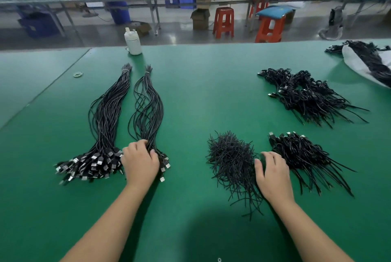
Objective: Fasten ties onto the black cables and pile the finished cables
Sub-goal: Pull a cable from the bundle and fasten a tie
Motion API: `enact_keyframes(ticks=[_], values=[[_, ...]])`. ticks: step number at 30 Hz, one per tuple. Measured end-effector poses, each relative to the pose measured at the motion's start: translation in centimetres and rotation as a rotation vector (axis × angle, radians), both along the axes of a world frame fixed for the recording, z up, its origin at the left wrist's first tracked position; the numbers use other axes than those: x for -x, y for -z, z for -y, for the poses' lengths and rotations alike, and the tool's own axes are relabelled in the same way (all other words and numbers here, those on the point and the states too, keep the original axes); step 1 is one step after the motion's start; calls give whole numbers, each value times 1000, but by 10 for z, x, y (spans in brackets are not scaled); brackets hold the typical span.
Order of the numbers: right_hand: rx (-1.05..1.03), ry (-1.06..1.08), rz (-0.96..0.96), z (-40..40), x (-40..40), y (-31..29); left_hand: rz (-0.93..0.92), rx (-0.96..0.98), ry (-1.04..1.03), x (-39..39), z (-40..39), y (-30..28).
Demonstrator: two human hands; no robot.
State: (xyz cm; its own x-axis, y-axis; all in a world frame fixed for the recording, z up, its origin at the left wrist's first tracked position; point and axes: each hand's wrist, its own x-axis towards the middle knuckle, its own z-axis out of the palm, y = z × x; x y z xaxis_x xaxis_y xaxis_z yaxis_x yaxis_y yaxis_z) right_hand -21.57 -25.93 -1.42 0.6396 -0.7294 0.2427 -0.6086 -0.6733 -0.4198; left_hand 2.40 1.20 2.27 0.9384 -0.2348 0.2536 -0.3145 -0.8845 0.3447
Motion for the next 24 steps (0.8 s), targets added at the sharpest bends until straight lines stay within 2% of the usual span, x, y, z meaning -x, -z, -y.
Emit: enact_keyframes(ticks=[2,4,11,14,20,24], values=[[9,-5,-18,0,0,1,-217,-115,-63,-23,-6,-9],[7,-3,-22,0,0,1,-384,-106,-71,-37,-11,-17],[11,-6,-18,0,1,1,-465,-110,-59,-47,-10,-29],[10,-6,-10,1,2,0,-370,-135,-51,-44,-6,-32],[3,-5,13,1,2,0,22,-208,73,-31,3,-40],[-9,-6,29,1,2,-1,3,-467,272,-7,24,-47]])
